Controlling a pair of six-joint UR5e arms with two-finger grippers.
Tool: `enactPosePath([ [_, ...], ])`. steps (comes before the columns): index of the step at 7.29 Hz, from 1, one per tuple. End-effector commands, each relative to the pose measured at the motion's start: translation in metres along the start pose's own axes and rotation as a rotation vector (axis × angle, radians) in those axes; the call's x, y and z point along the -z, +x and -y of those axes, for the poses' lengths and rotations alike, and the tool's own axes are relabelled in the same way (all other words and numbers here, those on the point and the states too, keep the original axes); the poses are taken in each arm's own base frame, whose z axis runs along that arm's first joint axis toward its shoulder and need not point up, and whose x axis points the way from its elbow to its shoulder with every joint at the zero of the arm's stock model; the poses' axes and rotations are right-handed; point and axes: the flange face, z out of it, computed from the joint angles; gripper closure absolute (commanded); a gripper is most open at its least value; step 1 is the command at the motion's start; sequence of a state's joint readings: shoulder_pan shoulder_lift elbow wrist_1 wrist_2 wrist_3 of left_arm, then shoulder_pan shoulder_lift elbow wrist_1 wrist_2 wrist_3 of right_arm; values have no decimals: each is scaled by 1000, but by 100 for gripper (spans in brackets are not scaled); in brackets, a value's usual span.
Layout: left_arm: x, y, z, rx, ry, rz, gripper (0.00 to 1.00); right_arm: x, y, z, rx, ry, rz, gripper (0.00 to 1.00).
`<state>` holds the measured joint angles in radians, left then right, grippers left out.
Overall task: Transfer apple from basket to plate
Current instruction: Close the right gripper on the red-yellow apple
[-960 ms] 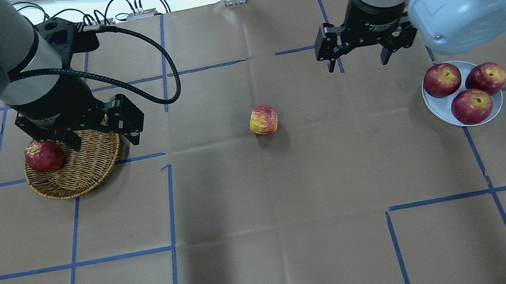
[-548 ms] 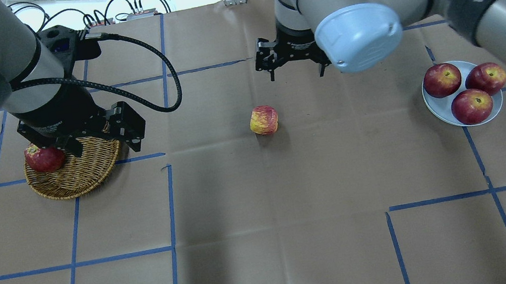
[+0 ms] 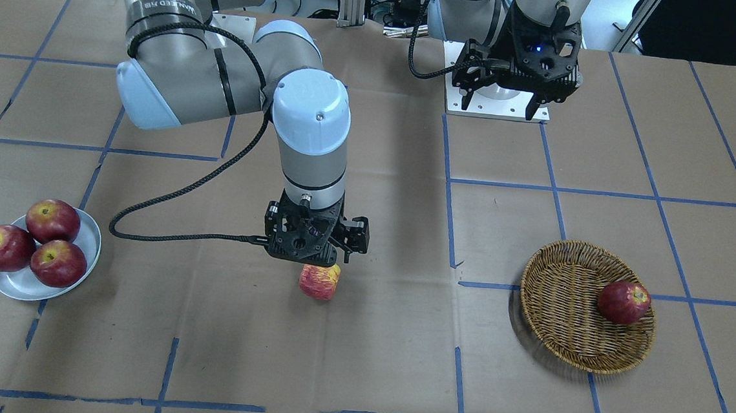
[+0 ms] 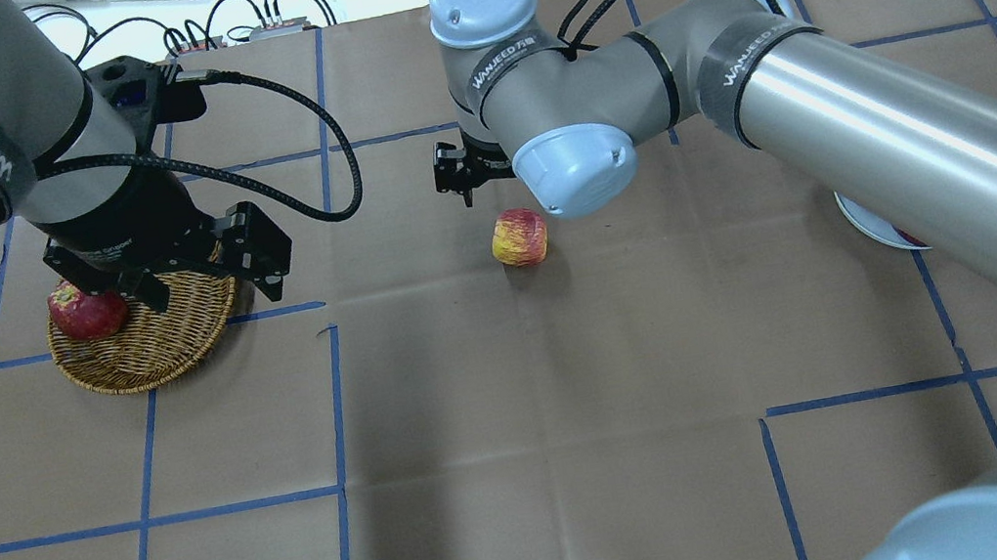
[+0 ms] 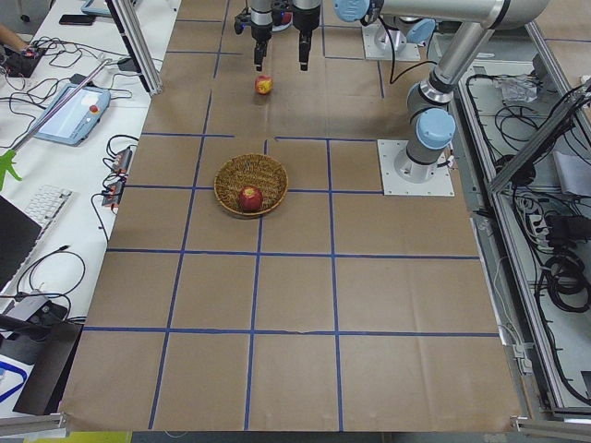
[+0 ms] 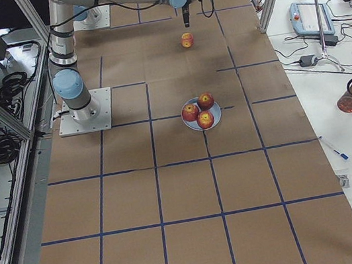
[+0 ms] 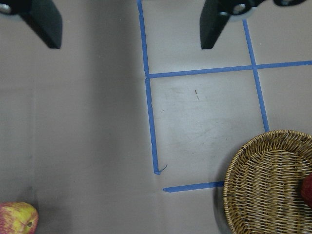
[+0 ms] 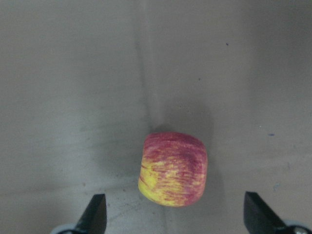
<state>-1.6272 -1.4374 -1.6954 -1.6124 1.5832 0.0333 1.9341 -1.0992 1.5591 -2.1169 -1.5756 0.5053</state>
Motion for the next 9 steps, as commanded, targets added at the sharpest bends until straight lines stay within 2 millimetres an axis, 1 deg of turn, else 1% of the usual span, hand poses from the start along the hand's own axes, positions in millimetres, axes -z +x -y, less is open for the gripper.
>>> enactPosePath([
  [1,-2,0,2,1,-4,0,1,-55,11,-13,-1,24,13,0],
  [2,-3,1,2,-2,-7,0,1,-75,15,-18,-2,23,9,0],
  [4,-3,2,1,-4,-8,-2,1,-97,15,-19,-10,-3,-4,0],
  [5,-4,2,0,-4,-10,-2,1,-103,14,-16,-13,-1,-3,0],
  [6,-4,2,0,-4,-11,-2,1,-100,13,-14,-13,9,3,3],
  [7,-4,3,-1,-7,-11,-2,1,-98,12,-12,-13,13,5,14],
  [8,-4,3,-1,-6,-12,0,1,-96,11,-10,-15,17,7,32],
  [9,-4,3,-1,-6,-11,-2,1,-94,10,-9,-13,21,9,43],
])
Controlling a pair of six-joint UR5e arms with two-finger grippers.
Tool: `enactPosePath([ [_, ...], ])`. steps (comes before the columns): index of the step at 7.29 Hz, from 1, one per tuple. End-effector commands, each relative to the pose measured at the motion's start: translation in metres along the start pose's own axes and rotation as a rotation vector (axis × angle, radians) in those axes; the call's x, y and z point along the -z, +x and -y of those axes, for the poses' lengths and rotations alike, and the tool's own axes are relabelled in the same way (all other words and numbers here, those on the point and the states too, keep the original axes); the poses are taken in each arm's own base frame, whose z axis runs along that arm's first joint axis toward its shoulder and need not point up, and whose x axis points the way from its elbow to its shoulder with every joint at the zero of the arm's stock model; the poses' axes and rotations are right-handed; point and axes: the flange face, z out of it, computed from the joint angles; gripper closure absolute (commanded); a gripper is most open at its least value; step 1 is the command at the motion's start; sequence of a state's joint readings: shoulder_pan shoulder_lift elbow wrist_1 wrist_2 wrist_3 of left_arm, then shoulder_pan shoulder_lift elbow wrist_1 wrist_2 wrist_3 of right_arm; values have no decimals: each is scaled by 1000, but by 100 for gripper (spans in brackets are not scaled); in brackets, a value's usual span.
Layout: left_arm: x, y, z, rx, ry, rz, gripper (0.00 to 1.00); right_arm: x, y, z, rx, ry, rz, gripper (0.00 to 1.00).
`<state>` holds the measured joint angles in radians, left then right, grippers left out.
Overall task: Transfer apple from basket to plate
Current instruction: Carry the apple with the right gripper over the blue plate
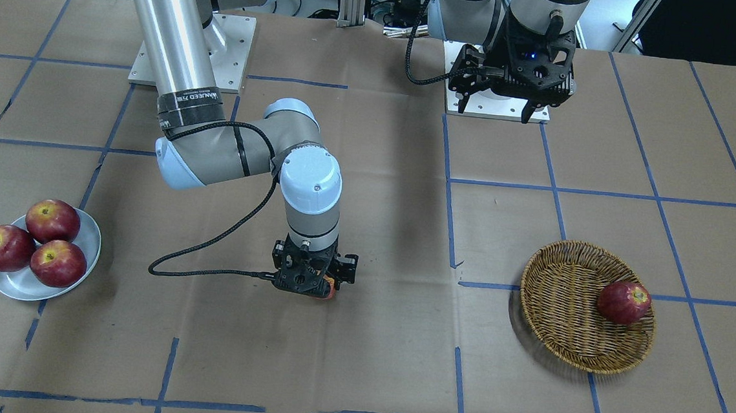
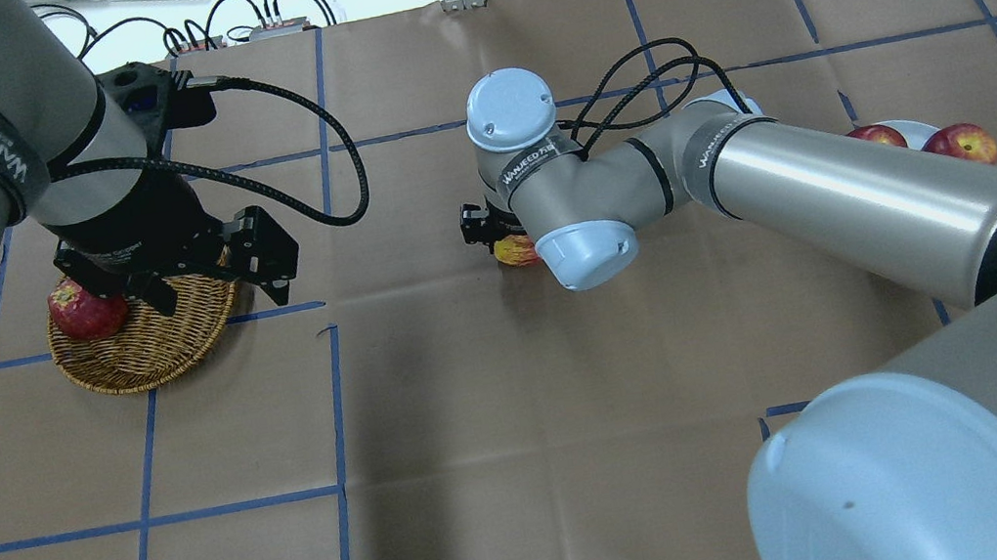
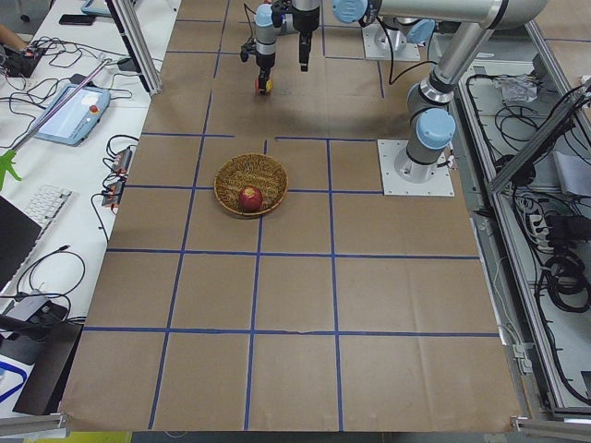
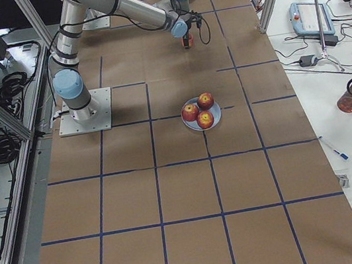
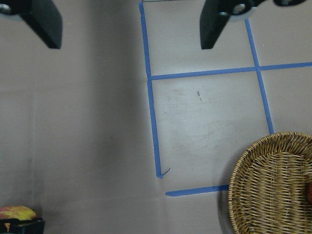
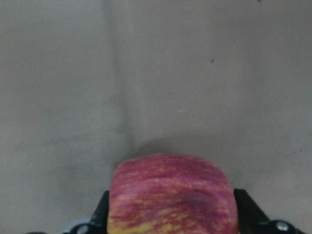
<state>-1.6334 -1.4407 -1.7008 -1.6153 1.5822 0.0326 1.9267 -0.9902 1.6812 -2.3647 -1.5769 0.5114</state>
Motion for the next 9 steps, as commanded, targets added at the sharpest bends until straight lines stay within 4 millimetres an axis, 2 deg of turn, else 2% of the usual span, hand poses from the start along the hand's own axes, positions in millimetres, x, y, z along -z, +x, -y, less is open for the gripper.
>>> enactPosePath([
  [1,1,0,-1,2,1,-1,1,14,-3,7,2,26,9,48],
  [2,1,0,0,2,3,-1,1,36,-5,22,-2,62,23,48],
  [3,1,-1,0,2,3,1,1,57,-4,28,-6,44,9,48],
  [4,1,-1,0,2,3,1,1,96,5,30,-7,46,8,48],
  [5,2,-1,0,2,4,1,1,129,42,42,-13,27,-8,48],
  [7,1,-1,0,2,3,1,1,206,157,63,63,-23,-38,49],
  [8,2,-1,0,2,4,1,1,223,217,70,103,-30,-49,49],
  [9,1,-1,0,2,3,1,1,232,276,71,146,-26,-60,49],
])
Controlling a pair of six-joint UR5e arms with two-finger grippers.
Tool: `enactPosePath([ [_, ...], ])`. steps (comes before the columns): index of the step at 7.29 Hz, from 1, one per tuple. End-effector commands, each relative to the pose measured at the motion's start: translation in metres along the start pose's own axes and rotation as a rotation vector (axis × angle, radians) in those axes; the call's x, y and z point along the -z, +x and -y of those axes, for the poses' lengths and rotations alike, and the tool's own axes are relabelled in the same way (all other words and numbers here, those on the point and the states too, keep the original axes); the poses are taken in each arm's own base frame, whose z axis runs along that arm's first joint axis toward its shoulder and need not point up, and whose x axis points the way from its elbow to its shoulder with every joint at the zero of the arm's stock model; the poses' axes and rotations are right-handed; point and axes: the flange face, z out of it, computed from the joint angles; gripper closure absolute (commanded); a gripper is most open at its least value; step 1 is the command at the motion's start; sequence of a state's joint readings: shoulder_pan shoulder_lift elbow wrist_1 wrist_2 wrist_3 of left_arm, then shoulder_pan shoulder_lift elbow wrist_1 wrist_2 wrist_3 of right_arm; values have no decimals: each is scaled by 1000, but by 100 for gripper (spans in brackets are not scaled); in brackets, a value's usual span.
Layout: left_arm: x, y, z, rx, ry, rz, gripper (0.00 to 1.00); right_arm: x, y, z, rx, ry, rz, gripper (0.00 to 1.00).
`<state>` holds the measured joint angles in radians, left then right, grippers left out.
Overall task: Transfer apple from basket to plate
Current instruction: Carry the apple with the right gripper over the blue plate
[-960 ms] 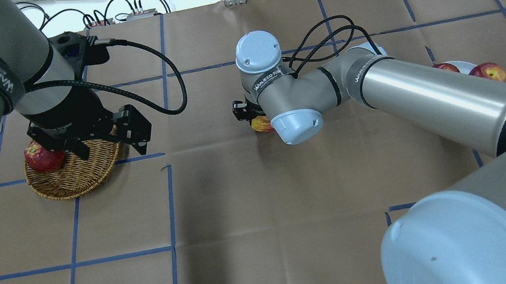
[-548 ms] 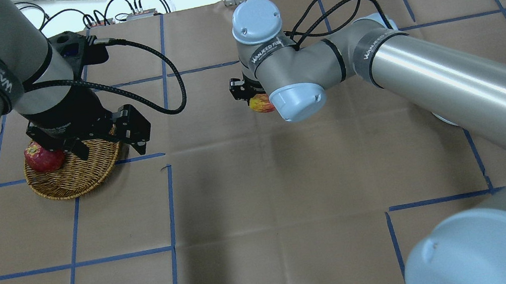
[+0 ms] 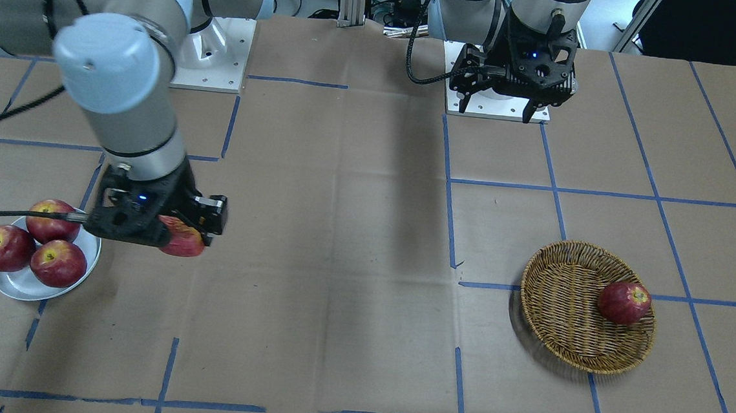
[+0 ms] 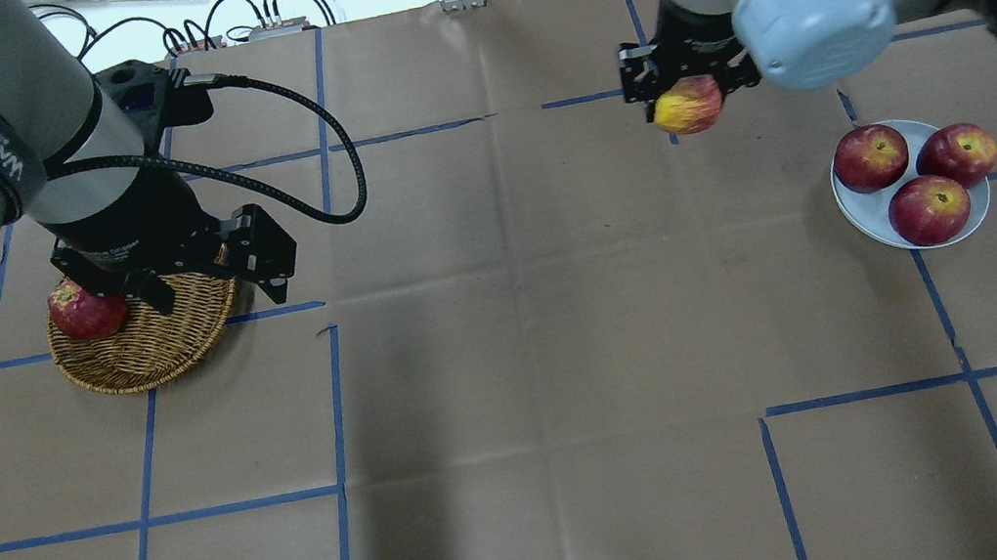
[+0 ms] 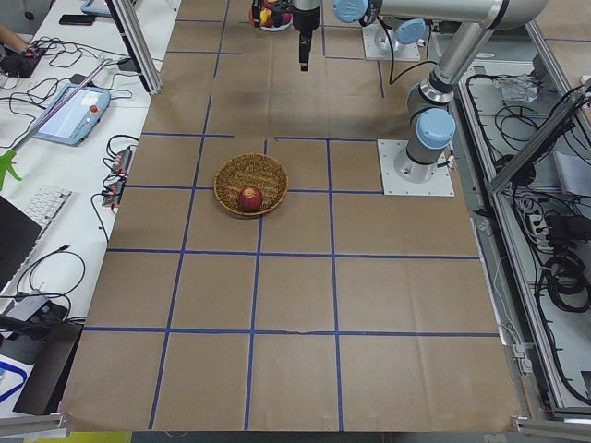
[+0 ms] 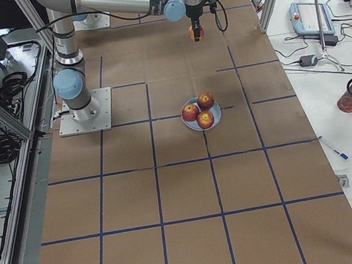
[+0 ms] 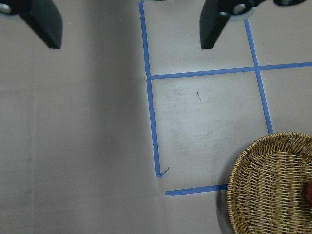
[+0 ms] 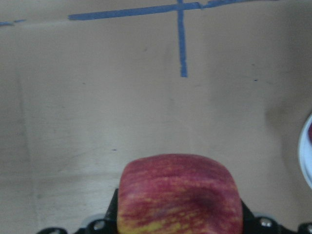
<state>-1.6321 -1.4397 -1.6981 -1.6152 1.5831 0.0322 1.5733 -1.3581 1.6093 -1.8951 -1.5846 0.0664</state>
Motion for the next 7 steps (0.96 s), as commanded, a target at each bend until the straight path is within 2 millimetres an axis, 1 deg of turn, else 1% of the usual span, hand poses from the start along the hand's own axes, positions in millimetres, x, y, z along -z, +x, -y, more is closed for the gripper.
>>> enactPosePath([
  [1,0,0,0,0,1,0,1,14,123,-17,51,-17,-18,49],
  [2,0,0,0,1,1,0,1,-1,151,-29,98,-38,-16,49],
  [3,0,0,0,2,1,0,1,-12,183,-35,102,-57,-7,51],
  [4,0,0,0,0,1,0,1,-25,217,-33,130,-44,-7,51],
  [5,-1,0,1,1,-1,0,1,-48,238,-32,141,-29,-14,51],
  [6,-1,0,1,0,-2,0,1,-72,243,-23,166,-4,-26,51],
  [7,-1,0,1,0,-2,0,1,-95,246,-18,177,-31,-14,51],
])
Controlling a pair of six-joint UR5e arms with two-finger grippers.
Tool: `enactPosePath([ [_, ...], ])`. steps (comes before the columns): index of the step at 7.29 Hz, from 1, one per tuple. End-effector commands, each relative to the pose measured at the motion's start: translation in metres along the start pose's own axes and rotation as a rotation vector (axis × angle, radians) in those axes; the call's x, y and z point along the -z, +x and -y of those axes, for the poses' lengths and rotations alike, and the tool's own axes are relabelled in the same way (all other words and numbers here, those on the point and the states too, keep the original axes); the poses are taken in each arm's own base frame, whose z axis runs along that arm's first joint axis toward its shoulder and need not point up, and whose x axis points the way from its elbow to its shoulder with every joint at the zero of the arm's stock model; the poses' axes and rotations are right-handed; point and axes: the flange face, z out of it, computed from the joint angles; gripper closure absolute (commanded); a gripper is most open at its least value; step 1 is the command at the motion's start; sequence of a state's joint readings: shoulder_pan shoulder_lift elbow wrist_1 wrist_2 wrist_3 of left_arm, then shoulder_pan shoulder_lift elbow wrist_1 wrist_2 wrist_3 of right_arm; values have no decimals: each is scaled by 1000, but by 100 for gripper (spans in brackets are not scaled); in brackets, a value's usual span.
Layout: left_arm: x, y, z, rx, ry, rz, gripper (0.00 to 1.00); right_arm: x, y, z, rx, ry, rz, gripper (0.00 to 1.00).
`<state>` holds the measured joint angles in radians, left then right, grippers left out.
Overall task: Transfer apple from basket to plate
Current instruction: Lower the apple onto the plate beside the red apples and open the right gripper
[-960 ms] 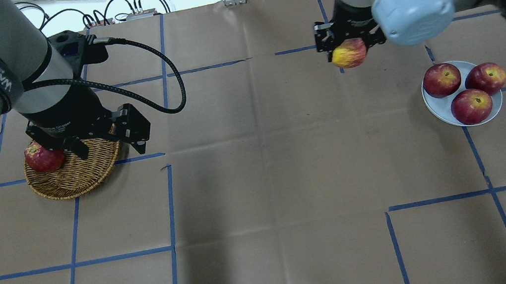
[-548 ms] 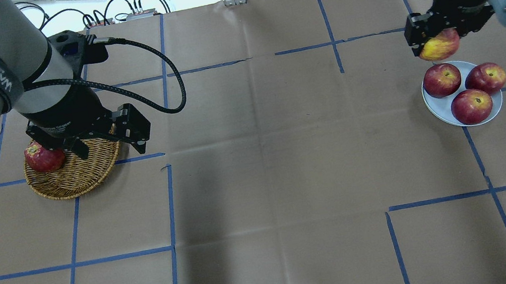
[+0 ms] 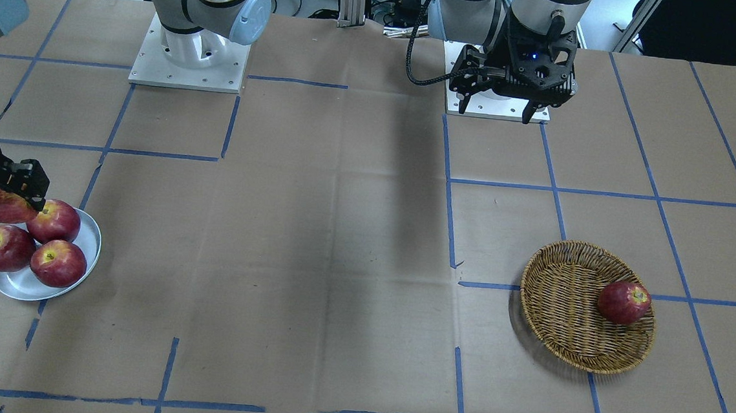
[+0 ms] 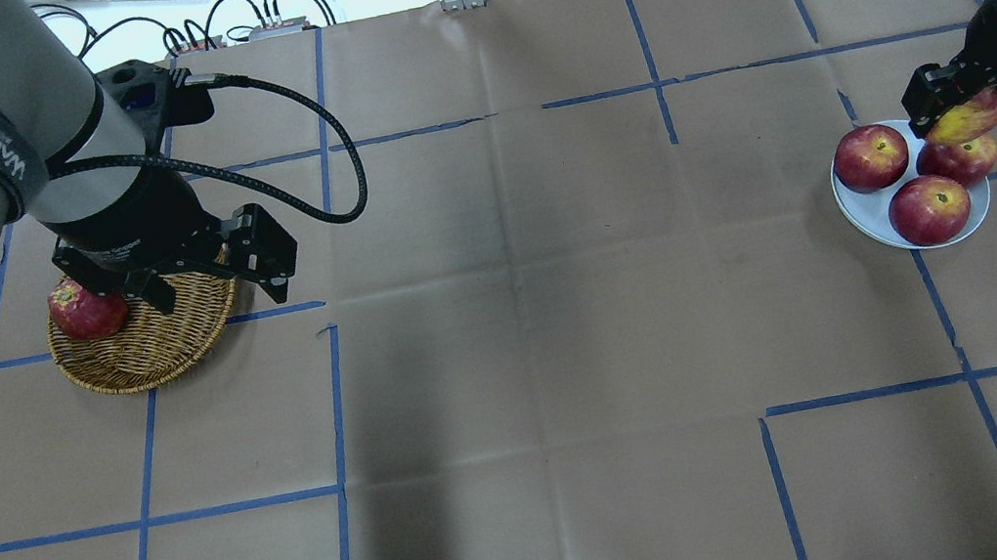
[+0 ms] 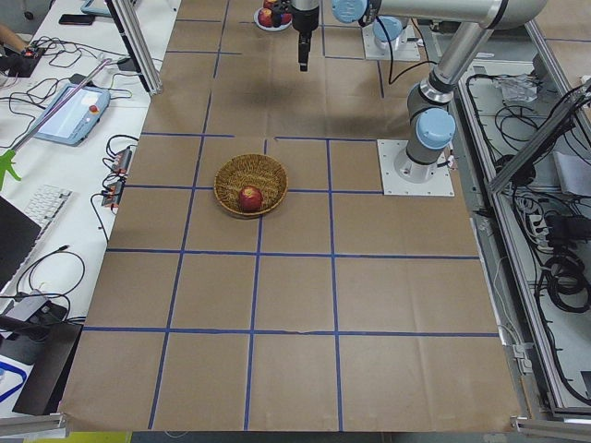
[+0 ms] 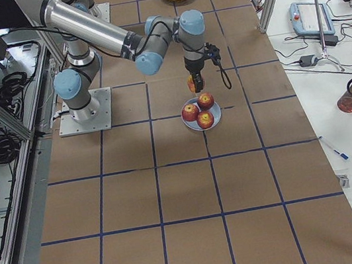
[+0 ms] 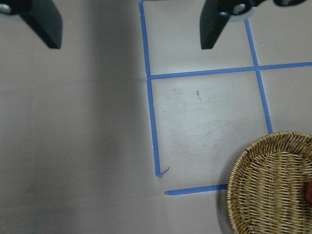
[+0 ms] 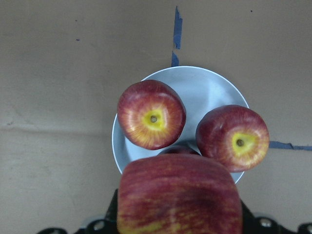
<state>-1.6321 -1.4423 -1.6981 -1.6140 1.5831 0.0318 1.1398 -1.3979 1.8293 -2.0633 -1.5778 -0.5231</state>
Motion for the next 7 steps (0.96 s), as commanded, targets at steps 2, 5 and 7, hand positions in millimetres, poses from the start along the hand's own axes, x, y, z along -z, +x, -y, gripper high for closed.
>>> enactPosePath([
  [2,0,0,0,1,-1,0,1,-59,15,13,32,-16,-1,50],
  [5,-1,0,0,-1,-2,0,1,-69,36,5,2,-36,15,50],
  [7,-1,0,0,1,-2,0,1,-65,31,6,8,-30,19,49],
])
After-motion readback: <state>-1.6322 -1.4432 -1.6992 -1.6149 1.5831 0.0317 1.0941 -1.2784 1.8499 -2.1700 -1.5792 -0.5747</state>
